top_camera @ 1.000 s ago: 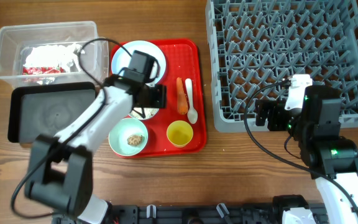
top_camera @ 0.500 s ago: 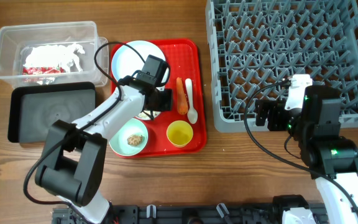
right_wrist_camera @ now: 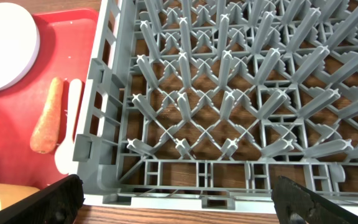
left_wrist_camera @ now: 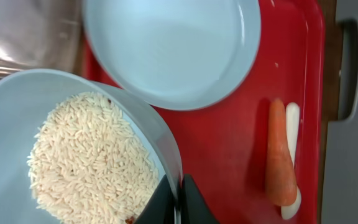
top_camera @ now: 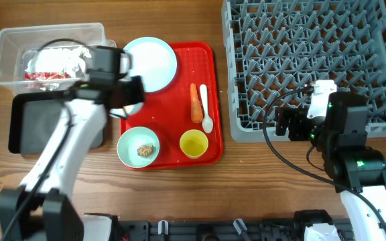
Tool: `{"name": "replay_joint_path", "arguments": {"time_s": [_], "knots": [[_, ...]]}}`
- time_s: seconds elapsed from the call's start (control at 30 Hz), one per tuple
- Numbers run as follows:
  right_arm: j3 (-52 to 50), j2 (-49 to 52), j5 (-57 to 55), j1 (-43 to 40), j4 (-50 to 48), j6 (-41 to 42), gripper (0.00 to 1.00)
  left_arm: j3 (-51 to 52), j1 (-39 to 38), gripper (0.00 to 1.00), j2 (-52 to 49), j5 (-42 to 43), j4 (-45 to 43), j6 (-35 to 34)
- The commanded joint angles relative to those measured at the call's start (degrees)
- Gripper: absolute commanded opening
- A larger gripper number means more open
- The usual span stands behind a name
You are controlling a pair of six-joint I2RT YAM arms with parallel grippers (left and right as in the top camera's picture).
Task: Sort waste into correct bins and load items into the dishwasher rack
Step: 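Grasp the rim of the rice bowl with the left gripper, then tip the rice bowl over the black tray to pour out rice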
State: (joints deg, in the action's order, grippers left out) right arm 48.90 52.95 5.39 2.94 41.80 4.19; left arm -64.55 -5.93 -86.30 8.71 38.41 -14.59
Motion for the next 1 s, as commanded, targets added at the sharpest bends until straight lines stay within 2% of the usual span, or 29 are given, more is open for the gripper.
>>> {"name": "replay_joint_path", "arguments": {"time_s": [0.0, 0.23, 0.37, 0.5, 0.73, 0.97], "knots": [[1.4, 0.1, 0.7, 0.1, -0.1, -0.5, 1.00, 0.0, 7.8, 0.04, 1.9, 5.6, 0.9, -0.8], [1.4, 0.1, 0.7, 0.1, 0.4, -0.5, 1.00, 0.0, 21.1, 0.04, 1.5, 15.5, 1.0, -0.5], [1.4, 0.1, 0.7, 0.1, 0.4, -0.5, 1.00, 0.0, 28.5, 0.04, 1.3, 21.2, 1.1, 2.4], [1.4, 0.1, 0.7, 0.1, 0.4, -0.5, 1.00, 0.0, 34.6, 0.04, -0.5, 30.2, 1.0, 4.1], [1.4, 0.1, 0.7, 0.1, 0.4, -0.5, 1.00, 0.0, 42.9, 0.04, -6.0, 46.2, -0.2, 5.2], [1.4, 0.1, 0.7, 0.1, 0.5, -0.5, 1.00, 0.0, 47.1, 0.04, -10.8, 58.8, -1.3, 5.2]]}}
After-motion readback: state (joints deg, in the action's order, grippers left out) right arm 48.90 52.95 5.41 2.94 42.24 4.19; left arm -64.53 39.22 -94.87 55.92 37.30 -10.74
